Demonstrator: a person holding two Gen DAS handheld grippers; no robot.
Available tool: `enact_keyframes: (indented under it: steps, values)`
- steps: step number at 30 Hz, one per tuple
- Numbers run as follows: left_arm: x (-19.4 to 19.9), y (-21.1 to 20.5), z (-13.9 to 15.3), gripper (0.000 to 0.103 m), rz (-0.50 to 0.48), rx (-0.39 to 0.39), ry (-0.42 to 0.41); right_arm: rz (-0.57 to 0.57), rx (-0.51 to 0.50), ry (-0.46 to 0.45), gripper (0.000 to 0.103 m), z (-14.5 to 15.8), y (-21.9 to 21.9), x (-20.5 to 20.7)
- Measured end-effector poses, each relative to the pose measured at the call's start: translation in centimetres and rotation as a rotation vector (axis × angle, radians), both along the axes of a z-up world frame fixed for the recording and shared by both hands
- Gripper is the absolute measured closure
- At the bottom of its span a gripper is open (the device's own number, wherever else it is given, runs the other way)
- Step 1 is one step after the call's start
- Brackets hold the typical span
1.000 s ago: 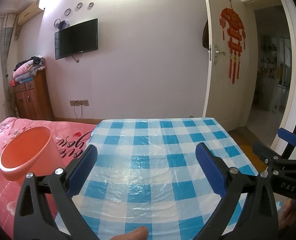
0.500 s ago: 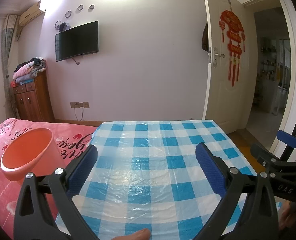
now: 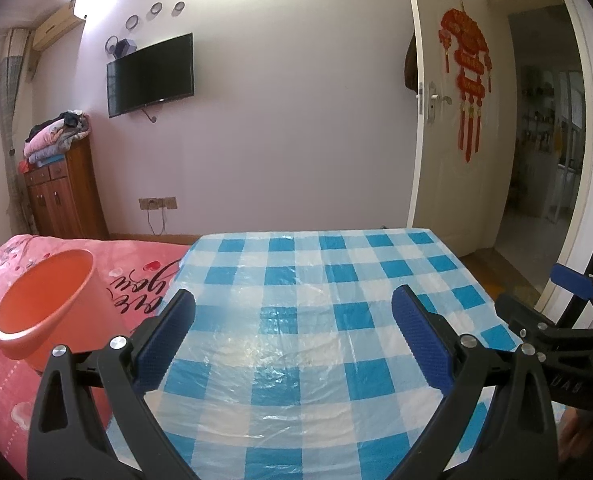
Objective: Collect trash
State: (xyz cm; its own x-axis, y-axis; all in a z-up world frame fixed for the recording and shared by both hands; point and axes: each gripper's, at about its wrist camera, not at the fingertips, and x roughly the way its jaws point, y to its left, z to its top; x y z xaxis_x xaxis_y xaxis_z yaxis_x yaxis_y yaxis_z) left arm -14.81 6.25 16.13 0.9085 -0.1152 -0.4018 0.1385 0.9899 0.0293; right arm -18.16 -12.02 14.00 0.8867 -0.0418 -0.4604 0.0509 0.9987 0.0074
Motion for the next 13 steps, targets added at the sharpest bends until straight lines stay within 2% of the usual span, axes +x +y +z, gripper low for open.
enact_keyframes:
  steps: [4, 6, 11, 13]
  values:
    - [1.8, -0.8, -1.9, 0.004, -0.001, 0.012, 0.058, 0.001, 0.033, 0.048, 0.008, -1.8, -0.8, 1.9]
    - [3.4, -1.3, -3.7, 0.004, -0.001, 0.010, 0.124, -0.002, 0.061, 0.085, 0.008, -3.1, -1.4, 3.1]
    - [7.6, -2.8, -8.6, 0.004, 0.024, 0.001, 0.289, -0.062, 0.122, 0.241, 0.008, -8.2, -3.5, 7.4]
    - [9.0, -3.4, -10.4, 0.004, 0.038, 0.012, 0.329, -0.091, 0.128, 0.298, 0.008, -10.1, -4.2, 9.0]
